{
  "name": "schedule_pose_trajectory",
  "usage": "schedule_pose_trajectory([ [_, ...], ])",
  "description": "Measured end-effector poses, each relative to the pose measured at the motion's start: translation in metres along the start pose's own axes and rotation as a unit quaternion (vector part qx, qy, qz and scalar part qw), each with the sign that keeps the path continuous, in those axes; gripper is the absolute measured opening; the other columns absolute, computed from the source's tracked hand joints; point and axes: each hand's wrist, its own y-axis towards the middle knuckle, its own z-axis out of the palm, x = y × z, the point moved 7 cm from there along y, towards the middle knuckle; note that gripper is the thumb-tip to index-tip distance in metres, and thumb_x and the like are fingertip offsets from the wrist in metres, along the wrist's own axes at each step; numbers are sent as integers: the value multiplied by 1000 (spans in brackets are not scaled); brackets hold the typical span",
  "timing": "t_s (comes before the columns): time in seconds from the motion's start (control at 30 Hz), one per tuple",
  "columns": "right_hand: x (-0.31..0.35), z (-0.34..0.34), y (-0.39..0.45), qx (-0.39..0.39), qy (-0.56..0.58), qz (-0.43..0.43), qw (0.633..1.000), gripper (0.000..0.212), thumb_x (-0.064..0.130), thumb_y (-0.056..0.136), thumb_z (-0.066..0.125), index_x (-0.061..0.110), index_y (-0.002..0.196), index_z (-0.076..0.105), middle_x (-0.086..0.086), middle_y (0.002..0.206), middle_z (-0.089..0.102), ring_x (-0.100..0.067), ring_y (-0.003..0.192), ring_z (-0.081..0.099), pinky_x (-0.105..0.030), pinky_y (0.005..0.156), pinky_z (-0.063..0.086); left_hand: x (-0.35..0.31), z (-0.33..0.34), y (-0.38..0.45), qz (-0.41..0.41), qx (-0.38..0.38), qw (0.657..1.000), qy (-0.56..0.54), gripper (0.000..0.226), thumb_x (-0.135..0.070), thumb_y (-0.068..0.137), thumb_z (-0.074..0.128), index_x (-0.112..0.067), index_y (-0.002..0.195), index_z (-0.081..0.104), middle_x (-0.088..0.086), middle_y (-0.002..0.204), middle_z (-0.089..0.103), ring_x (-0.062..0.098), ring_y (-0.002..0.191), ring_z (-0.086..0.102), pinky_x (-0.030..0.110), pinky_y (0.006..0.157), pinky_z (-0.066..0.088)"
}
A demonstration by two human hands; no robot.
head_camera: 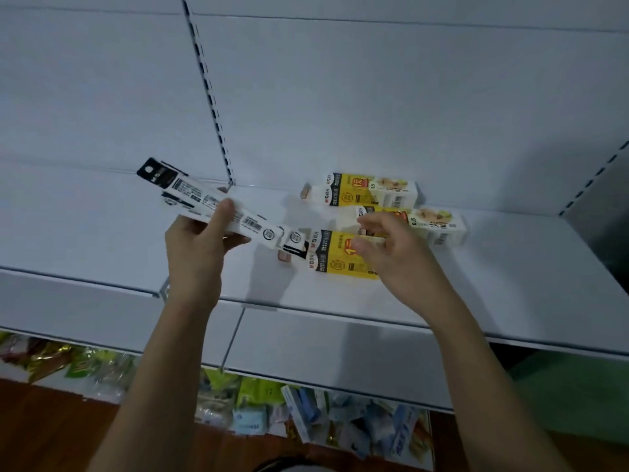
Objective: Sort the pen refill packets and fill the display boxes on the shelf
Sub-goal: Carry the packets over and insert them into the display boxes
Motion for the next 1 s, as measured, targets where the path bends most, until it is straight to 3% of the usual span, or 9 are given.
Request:
schedule_pose_trajectory([
  [0.13, -5, 24, 14, 82, -180, 27, 980, 66, 43, 83, 74, 39, 141, 43, 16, 138, 45, -10, 130, 36, -38, 110, 33, 12, -10, 25, -16, -30, 999, -21, 19, -12, 90, 71, 1, 102, 65, 5, 80, 71, 16, 77, 72, 26, 64, 57],
  [0.2, -4, 33, 18, 89, -265, 20, 960, 71, 45, 82, 74, 38, 144, 40, 15, 141, 46, -14, 130, 36, -38, 112, 27, 18, -9, 35, -22, -28, 999, -17, 19, -10, 89, 72, 2, 103, 67, 9, 87, 73, 19, 81, 73, 27, 64, 58],
  [0.27, -2, 36, 24, 71, -277, 22, 958, 70, 41, 83, 75, 36, 144, 42, 12, 138, 50, -15, 129, 38, -38, 111, 27, 22, -10, 46, -23, -21, 999, -12, 19, -7, 88, 71, 3, 104, 69, 13, 94, 74, 23, 85, 74, 27, 64, 57],
  [0.37, 0, 37, 33, 55, -196, 18, 979, 70, 34, 79, 80, 35, 141, 47, 18, 125, 51, -11, 123, 43, -39, 110, 33, 18, -9, 62, -15, 4, 1000, -20, 27, -5, 89, 69, -1, 114, 62, 15, 103, 72, 26, 91, 73, 29, 65, 58],
  [0.43, 6, 34, 39, 36, -95, 18, 995, 66, 29, 80, 81, 39, 137, 50, 25, 121, 49, -3, 118, 47, -25, 103, 40, 4, -3, 72, 2, 28, 999, -38, 26, -3, 90, 68, -12, 112, 59, 12, 101, 69, 22, 91, 73, 31, 66, 58],
  [0.5, 13, 31, 44, 11, -24, 17, 1000, 62, 26, 80, 81, 45, 131, 50, 25, 125, 49, 7, 114, 49, -11, 92, 41, -21, 12, 81, 34, 71, 996, -46, 17, 1, 89, 66, -12, 100, 60, 5, 90, 69, 22, 85, 72, 32, 65, 58],
  [0.6, 17, 27, 47, -30, 36, 17, 999, 60, 22, 79, 82, 46, 126, 52, 18, 129, 54, 7, 111, 55, -21, 88, 50, -63, 40, 88, 87, 145, 984, -47, 16, 5, 87, 67, -8, 86, 57, 1, 82, 69, 22, 79, 71, 33, 62, 58],
  [0.8, 21, 18, 40, -61, 126, 11, 990, 58, 8, 78, 80, 36, 123, 57, 26, 112, 63, 12, 99, 61, -8, 75, 49, -93, 89, 71, 135, 231, 962, 56, 14, 3, 83, 71, 8, 83, 57, 29, 90, 66, 26, 77, 74, 46, 64, 62],
  [1.0, 16, 13, 36, -53, 150, 15, 987, 61, 13, 77, 82, 34, 128, 56, 27, 115, 63, 5, 108, 60, -19, 88, 52, -82, 100, 50, 112, 223, 962, 115, 11, -4, 78, 79, -3, 81, 69, 6, 80, 75, 18, 74, 74, 41, 64, 62],
])
